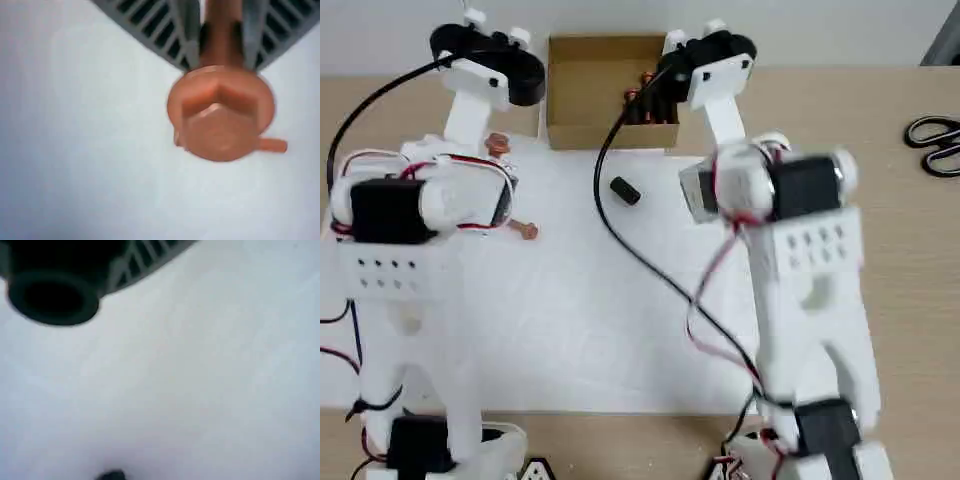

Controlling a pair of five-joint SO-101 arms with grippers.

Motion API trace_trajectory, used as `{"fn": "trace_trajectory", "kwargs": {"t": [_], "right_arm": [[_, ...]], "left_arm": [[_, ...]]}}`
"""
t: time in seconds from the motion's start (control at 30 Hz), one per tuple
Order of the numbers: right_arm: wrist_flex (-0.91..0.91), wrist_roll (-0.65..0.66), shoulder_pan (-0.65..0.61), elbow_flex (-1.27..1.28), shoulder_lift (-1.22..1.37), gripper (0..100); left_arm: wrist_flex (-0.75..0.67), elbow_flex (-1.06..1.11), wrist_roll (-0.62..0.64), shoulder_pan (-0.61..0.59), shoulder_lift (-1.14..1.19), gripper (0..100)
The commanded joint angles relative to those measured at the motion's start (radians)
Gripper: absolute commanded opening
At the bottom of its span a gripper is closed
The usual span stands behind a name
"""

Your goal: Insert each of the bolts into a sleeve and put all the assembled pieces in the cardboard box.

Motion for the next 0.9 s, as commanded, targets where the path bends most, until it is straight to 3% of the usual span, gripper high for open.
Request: {"fn": "trace_trajectory", "kwargs": {"t": [0.0,0.23,0.43,0.6,0.73,0.87], "right_arm": [[-0.010,0.000,-0.008,0.014,-0.176,0.3],[-0.007,-0.008,-0.007,0.075,-0.367,0.3],[-0.090,-0.233,-0.005,0.239,-0.539,0.4],[-0.186,-0.264,-0.008,0.453,-0.704,0.4],[-0.312,-0.222,-0.010,0.709,-0.814,0.4],[-0.498,-0.192,-0.013,0.945,-0.912,0.4]], "left_arm": [[0.002,-0.004,0.006,0.049,-0.057,0],[0.002,-0.005,0.009,0.038,-0.127,0],[0.008,-0.002,0.158,0.037,-0.226,1],[-0.005,0.013,0.218,0.044,-0.370,1],[-0.124,0.150,0.276,0.069,-0.390,1],[-0.282,0.280,0.500,0.074,-0.394,1]]}}
